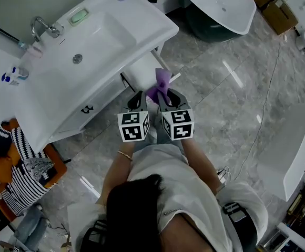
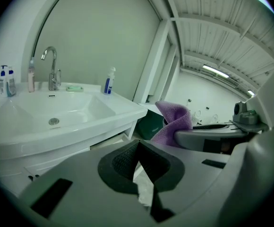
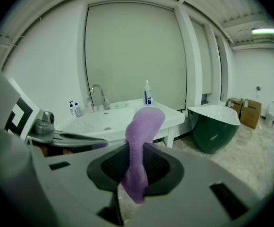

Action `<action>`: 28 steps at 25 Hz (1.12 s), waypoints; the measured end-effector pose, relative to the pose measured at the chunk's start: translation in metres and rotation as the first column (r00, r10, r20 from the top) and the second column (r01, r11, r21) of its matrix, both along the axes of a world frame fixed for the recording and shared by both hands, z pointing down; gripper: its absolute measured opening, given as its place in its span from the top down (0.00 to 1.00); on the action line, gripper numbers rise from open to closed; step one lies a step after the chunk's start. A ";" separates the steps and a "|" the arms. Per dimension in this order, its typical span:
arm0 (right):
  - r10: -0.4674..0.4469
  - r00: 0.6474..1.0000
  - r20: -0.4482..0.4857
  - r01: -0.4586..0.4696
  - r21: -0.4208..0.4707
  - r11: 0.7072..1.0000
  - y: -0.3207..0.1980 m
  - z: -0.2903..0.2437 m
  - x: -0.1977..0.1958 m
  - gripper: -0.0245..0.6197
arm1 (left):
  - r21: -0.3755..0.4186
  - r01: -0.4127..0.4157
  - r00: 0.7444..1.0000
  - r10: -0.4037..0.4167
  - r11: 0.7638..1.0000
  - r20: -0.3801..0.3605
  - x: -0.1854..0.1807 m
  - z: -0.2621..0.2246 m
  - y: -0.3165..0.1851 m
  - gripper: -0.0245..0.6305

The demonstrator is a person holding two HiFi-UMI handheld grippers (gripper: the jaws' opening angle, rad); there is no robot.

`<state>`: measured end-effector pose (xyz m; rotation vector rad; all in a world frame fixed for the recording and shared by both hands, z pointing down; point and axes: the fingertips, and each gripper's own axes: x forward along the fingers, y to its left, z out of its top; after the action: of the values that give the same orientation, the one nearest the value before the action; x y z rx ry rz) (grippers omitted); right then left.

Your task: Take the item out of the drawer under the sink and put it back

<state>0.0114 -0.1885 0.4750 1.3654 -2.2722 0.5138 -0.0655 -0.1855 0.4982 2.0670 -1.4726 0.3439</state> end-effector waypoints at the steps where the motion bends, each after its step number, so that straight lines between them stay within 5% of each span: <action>1: -0.004 1.000 -0.001 0.004 -0.003 1.000 -0.004 0.002 0.000 0.84 | -0.001 0.007 1.000 -0.007 1.000 0.004 -0.001 0.002 -0.003 0.96; 14: -0.080 0.997 0.014 0.081 -0.115 0.990 -0.075 0.038 -0.001 0.84 | -0.102 0.093 0.996 -0.093 0.990 0.005 0.003 0.038 -0.052 0.96; 28: -0.125 0.992 0.028 0.128 -0.324 0.937 -0.121 0.116 -0.007 0.84 | -0.240 0.155 0.987 -0.158 0.958 0.010 0.007 0.098 -0.088 0.96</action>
<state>0.0039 -0.3099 0.5909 1.0484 -2.1438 0.8097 -0.0584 -0.2731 0.5960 1.7481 -1.4984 0.4263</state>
